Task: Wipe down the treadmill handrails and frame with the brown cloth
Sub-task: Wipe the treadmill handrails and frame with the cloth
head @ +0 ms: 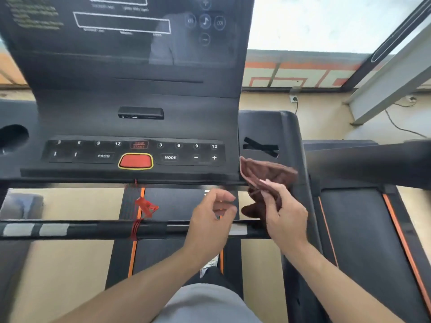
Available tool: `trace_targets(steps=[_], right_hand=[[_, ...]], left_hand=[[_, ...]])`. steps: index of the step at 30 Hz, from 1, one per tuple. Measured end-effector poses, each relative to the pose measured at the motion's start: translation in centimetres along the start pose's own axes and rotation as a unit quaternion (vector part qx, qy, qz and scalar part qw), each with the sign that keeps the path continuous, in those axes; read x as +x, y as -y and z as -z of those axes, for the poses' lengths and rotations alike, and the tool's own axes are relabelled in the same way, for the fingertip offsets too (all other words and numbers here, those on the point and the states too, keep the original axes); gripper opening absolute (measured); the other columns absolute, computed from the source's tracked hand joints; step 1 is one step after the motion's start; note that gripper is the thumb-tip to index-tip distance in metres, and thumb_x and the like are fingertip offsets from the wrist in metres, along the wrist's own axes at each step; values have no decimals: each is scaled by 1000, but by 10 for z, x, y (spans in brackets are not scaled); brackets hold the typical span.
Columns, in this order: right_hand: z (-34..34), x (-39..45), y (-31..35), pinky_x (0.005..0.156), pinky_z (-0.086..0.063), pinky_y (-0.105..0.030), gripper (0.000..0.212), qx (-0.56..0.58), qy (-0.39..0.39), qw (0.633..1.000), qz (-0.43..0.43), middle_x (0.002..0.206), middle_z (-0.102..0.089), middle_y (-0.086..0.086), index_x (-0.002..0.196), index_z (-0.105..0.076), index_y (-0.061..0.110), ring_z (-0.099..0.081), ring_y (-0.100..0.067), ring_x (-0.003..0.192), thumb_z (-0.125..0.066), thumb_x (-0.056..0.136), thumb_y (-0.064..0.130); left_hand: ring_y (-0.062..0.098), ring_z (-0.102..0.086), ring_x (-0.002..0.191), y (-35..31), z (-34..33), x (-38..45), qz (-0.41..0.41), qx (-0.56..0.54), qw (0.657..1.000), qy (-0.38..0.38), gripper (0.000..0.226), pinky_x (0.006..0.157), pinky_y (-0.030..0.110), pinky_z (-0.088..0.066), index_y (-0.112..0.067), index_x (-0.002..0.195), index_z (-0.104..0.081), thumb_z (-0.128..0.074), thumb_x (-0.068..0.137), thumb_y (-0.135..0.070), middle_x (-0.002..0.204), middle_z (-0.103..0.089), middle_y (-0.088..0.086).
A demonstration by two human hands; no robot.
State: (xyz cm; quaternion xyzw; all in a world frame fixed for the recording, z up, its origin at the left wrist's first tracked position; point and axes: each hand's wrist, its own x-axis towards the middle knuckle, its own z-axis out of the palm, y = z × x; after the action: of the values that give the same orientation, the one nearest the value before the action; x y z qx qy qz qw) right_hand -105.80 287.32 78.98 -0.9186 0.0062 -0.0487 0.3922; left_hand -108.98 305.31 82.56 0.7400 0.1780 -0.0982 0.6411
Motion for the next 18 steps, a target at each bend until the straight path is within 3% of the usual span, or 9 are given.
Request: trace_targets(steps=[2, 5, 7, 8, 10, 12, 15, 17, 18], right_hand=[[-11, -32, 40, 87, -58, -41, 18, 133, 30, 989, -59, 101, -77, 11, 112, -68, 36, -73, -12, 95, -57, 100, 27], [-25, -81, 114, 71, -55, -16, 22, 267, 31, 961, -65, 89, -77, 13, 104, -71, 31, -70, 0, 78, -61, 102, 12], [-42, -107, 159, 80, -57, -23, 10, 353, 22, 932, -81, 97, -78, 8, 105, -74, 29, -72, -6, 88, -67, 98, 29], [-52, -116, 178, 87, -58, -31, 19, 381, 18, 920, -90, 102, -78, 5, 108, -73, 34, -72, -11, 95, -69, 92, 44], [-75, -129, 206, 91, -56, -37, 23, 400, 5, 912, -88, 106, -78, 5, 108, -73, 38, -72, -14, 99, -68, 88, 48], [-93, -139, 234, 87, -57, -28, 19, 396, 10, 917, -55, 101, -78, 12, 108, -71, 32, -71, -6, 93, -61, 92, 30], [-116, -152, 274, 79, -52, -13, 20, 370, 7, 929, 9, 94, -75, 23, 109, -65, 28, -68, 5, 86, -58, 93, 18], [-132, -158, 293, 85, -54, -18, 22, 359, -25, 930, 73, 103, -74, 21, 113, -62, 30, -69, 0, 95, -59, 97, 15], [-141, -160, 300, 91, -56, -28, 22, 361, -41, 926, 105, 111, -74, 12, 116, -61, 30, -70, -11, 103, -59, 98, 16]], left_hand=[[-1, -65, 88, 2, 21, -11, 23, -49, 999, 3, 13, 75, 9, -47, -20, 104, -63, -70, 93, -21, 101, -71, -9], [3, -66, 89, 2, 65, -35, 29, -119, 992, 5, 24, 75, 10, -48, -22, 101, -66, -67, 90, -44, 94, -73, -9], [5, -66, 91, 9, 104, -54, 3, -121, 993, 8, 35, 85, 21, -50, -26, 96, -68, -60, 83, -58, 93, -74, -11], [5, -65, 93, 14, 124, -64, -5, -104, 995, 10, 37, 90, 26, -50, -27, 97, -69, -59, 82, -60, 95, -74, -11], [1, -65, 94, 23, 163, -83, -13, -55, 998, -2, 30, 90, 23, -49, -33, 100, -66, -68, 80, -55, 98, -73, -14], [-2, -65, 96, 31, 195, -101, -25, -41, 997, -58, 33, 87, 19, -48, -38, 99, -63, -82, 73, -45, 99, -72, -20], [3, -69, 98, 38, 232, -126, -57, -69, 974, -209, 44, 88, 25, -53, -35, 100, -62, -90, 67, -31, 99, -73, -16], [8, -70, 97, 43, 253, -139, -68, -83, 958, -268, 43, 86, 30, -56, -37, 99, -62, -90, 68, -29, 98, -74, -12], [9, -71, 96, 45, 263, -144, -69, -88, 955, -276, 41, 85, 31, -57, -38, 98, -62, -90, 70, -28, 98, -74, -12]])
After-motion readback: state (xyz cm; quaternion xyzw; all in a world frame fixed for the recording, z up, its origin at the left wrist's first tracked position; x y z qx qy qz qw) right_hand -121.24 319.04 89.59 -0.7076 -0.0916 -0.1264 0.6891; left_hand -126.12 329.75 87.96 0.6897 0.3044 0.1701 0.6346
